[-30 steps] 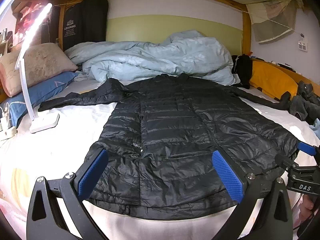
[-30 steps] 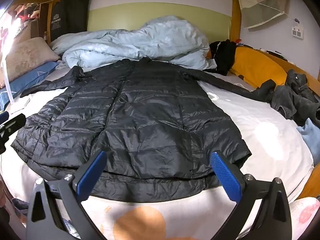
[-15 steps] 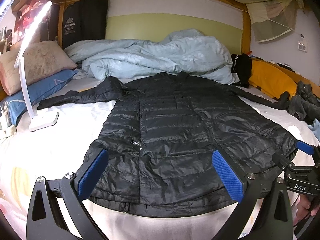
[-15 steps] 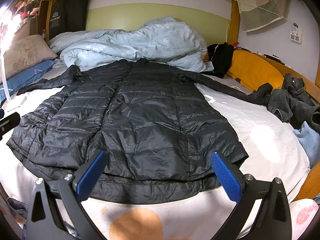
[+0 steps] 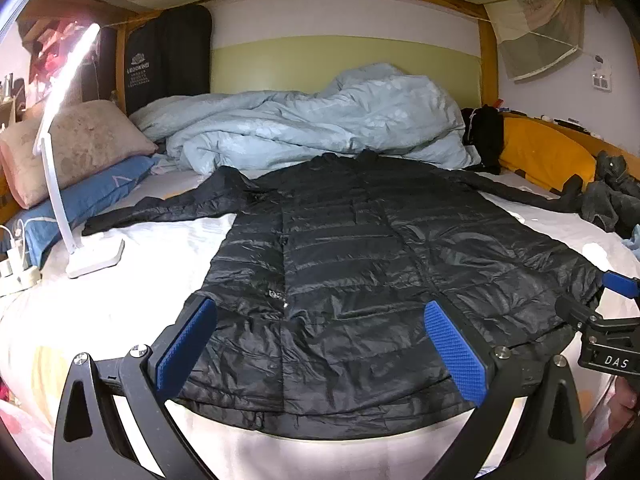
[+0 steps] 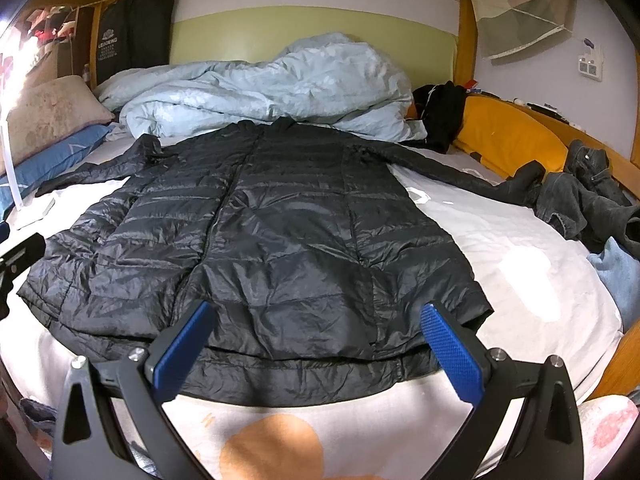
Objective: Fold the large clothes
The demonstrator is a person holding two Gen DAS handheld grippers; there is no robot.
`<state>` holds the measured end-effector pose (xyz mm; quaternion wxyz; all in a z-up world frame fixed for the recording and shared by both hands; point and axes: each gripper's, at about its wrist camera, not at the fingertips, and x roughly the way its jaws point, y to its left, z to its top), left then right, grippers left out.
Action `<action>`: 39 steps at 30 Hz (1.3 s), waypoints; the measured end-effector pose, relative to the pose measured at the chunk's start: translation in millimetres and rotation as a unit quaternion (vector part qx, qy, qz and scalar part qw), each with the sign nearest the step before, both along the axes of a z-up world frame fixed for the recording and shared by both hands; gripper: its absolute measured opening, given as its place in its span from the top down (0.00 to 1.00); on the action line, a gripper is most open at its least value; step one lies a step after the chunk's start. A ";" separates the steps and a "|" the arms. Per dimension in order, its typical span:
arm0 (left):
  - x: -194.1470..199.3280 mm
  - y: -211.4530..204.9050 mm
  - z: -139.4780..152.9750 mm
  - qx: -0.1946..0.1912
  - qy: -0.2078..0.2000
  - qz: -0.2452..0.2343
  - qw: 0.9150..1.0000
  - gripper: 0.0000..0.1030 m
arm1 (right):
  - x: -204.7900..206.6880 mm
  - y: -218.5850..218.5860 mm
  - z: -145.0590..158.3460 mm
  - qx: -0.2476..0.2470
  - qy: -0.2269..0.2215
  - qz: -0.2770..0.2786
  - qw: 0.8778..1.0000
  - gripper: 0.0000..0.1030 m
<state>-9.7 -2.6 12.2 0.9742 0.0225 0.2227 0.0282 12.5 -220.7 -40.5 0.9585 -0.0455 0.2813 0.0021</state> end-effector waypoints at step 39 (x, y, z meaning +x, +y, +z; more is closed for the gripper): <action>7.8 3.1 -9.7 -0.009 0.053 0.000 0.999 0.00 | 4.8 31.7 -24.5 -0.079 0.055 0.062 0.993 0.00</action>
